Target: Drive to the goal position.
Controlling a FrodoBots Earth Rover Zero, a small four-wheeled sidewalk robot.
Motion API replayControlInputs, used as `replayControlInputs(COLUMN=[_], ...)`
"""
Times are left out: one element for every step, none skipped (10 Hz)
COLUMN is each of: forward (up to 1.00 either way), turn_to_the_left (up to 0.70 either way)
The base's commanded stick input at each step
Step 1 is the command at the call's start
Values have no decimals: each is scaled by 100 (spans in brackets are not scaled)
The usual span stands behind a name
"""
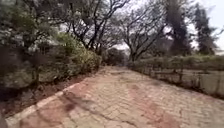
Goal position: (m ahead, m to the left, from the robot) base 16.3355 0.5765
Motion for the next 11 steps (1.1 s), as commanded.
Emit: replayControlInputs(forward=[70,70,70,70,70,70,70,70,70,70,70], turn_to_the_left=[0,0,0,0,0,0,0,0,0,0,0])
